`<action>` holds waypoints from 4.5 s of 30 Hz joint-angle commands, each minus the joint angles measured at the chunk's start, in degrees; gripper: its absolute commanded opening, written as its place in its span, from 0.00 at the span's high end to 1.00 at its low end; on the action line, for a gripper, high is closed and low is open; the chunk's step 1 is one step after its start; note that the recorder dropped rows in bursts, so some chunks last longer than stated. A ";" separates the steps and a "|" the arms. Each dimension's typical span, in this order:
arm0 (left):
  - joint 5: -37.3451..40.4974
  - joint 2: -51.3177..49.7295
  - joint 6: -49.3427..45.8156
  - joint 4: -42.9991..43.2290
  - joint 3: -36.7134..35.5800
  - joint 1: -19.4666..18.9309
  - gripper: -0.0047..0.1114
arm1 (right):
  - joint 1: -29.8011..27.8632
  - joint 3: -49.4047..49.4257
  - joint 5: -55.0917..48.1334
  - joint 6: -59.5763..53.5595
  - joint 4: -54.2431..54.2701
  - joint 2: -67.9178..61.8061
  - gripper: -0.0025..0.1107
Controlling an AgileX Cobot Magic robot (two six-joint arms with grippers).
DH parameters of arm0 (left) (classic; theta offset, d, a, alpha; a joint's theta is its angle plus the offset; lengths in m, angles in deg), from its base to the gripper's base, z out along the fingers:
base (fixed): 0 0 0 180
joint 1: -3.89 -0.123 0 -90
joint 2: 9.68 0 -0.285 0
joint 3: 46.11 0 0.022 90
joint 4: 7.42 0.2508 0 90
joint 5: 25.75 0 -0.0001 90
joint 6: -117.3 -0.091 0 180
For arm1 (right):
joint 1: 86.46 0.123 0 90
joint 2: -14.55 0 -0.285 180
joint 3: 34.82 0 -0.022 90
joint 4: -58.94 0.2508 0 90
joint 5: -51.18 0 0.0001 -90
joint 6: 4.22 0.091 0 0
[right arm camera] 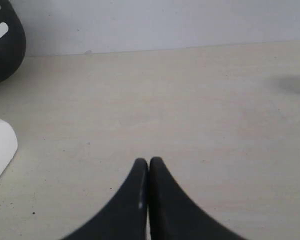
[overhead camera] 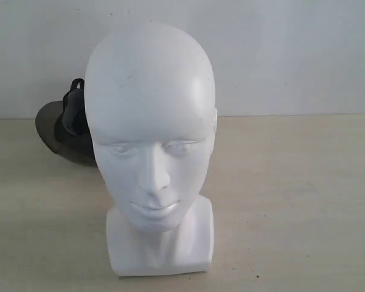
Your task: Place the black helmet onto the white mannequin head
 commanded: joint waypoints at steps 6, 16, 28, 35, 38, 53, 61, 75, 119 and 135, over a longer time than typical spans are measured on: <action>0.03 0.15 0.09 -0.08 -0.23 0.17 0.92 | 0.07 -0.03 0.40 -0.23 -0.08 0.23 0.98; 0.03 0.15 0.09 -0.08 -0.23 0.17 0.92 | 0.07 -0.03 0.40 -0.23 -0.08 0.23 0.98; -20.62 0.15 0.09 1.18 -0.23 0.17 0.92 | 0.07 -0.03 0.40 -0.23 -0.08 0.23 0.98; -18.31 -4.36 0.09 1.18 10.71 0.17 0.92 | 0.07 -0.03 0.40 -0.23 -0.08 0.23 0.98; -14.53 -11.46 0.09 1.18 16.90 0.17 0.92 | 0.07 -0.03 0.40 -0.23 -0.08 0.23 0.98; -27.11 -14.53 1.49 0.97 17.84 0.17 0.92 | 0.07 -0.03 0.40 -0.23 -0.08 0.23 0.98; -22.13 -24.09 7.32 1.17 21.11 0.17 0.92 | 0.07 -0.03 0.40 -0.23 -0.08 0.23 0.98; 13.41 -66.46 -25.31 -10.61 59.84 2.66 0.92 | 0.07 -0.03 0.40 -0.23 -0.08 0.23 0.98; 17.20 -105.68 -70.46 -35.60 69.28 7.69 0.41 | 0.07 -0.03 0.40 -0.23 -0.08 0.23 0.98; 18.46 -105.19 -59.03 -28.66 69.28 7.57 0.92 | 0.07 -0.03 0.40 -0.23 -0.08 0.23 0.98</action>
